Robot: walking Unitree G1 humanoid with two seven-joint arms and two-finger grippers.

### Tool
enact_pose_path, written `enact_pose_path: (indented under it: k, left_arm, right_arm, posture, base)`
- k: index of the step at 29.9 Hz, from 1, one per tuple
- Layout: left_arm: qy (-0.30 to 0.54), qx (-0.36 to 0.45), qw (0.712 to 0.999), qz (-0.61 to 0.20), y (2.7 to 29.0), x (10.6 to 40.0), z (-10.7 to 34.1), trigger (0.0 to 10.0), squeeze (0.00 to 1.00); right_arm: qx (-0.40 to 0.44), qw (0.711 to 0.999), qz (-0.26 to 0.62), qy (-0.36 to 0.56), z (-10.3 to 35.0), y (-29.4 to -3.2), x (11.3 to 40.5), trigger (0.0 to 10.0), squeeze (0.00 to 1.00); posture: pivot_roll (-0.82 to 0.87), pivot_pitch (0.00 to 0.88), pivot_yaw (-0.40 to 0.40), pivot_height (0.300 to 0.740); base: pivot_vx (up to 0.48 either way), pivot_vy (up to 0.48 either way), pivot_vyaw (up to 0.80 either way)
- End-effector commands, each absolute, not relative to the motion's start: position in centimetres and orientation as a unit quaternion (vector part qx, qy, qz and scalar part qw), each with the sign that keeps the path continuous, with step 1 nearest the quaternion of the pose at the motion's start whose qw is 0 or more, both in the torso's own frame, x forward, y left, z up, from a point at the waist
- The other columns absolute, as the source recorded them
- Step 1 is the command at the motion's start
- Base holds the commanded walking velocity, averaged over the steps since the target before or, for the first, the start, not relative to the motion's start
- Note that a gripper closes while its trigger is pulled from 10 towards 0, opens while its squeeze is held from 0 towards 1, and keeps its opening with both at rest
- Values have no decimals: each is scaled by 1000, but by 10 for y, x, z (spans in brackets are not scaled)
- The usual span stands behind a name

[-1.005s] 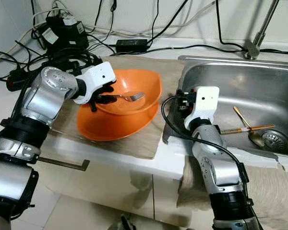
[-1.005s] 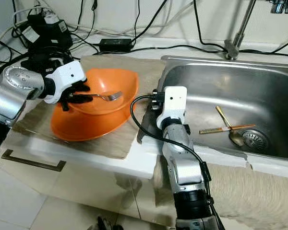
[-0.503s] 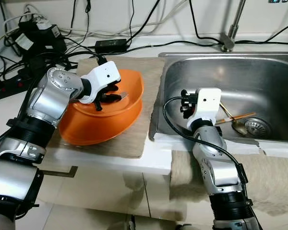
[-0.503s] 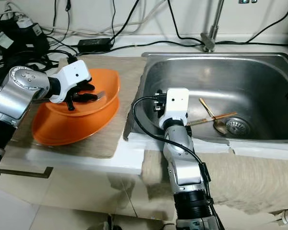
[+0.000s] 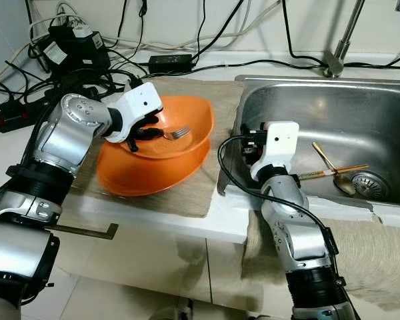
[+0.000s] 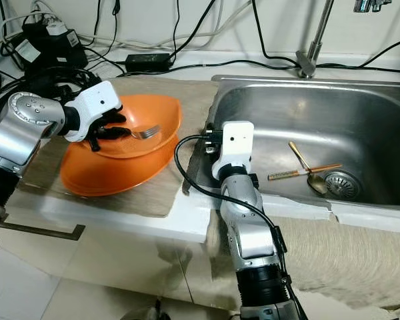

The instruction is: Kitchen organization

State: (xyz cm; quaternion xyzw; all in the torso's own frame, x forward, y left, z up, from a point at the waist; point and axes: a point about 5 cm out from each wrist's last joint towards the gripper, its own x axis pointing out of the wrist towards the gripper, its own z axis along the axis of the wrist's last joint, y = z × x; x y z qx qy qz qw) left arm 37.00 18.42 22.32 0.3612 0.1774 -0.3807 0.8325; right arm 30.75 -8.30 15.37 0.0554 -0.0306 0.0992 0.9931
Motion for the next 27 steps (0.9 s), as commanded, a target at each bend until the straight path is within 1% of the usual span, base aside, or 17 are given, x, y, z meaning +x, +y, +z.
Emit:
enact_pose_path:
  k: [1,10,16,17,18,19,20,21,22,23,26,27]
  left_arm:
    - [186,374,828,-374,192,370,226,10000,0]
    - [201,377,818,-384,195,368,219,10000,0]
    - [212,389,805,-395,195,368,215,10000,0]
    - [213,389,804,-395,195,368,215,5451,0]
    - [213,390,804,-395,194,368,214,4196,0]
    - [214,390,803,-396,194,368,214,431,0]
    - [214,391,803,-396,194,368,213,0,0]
    - [215,391,802,-396,193,369,213,0,0]
    - [215,391,802,-396,193,369,213,0,0]
    - [216,392,802,-396,193,370,213,0,0]
    - [217,392,802,-394,193,371,213,0,0]
    - [216,390,805,-393,192,372,214,0,0]
  right_arm:
    - [88,987,135,-23,158,-73,307,10000,0]
    - [107,981,158,-20,163,-71,307,10000,0]
    - [183,958,220,0,171,-60,305,10000,0]
    - [190,954,231,3,173,-58,304,10000,0]
    - [194,951,240,4,174,-57,304,10000,0]
    - [196,947,252,3,177,-57,303,10000,0]
    - [197,944,265,3,180,-56,302,10000,0]
    - [189,935,300,2,187,-55,300,10000,0]
    - [189,935,300,2,187,-55,300,10000,0]
    - [182,928,326,-3,195,-56,296,10000,0]
    - [176,923,342,-2,200,-58,293,10000,0]
    - [174,917,358,7,199,-58,290,10000,0]
  posture:
    - [40,0,107,740]
    - [46,0,106,740]
    - [48,1,107,740]
    - [48,2,108,740]
    - [47,2,109,740]
    - [48,3,110,740]
    - [47,3,110,740]
    - [46,3,111,740]
    - [46,3,111,740]
    - [43,4,114,740]
    - [41,5,114,740]
    - [39,6,115,740]
  base:
    - [0,0,0]
    - [0,0,0]
    - [0,0,0]
    - [0,0,0]
    - [0,0,0]
    - [0,0,0]
    - [0,0,0]
    - [0,0,0]
    - [0,0,0]
    - [0,0,0]
    - [0,0,0]
    - [0,0,0]
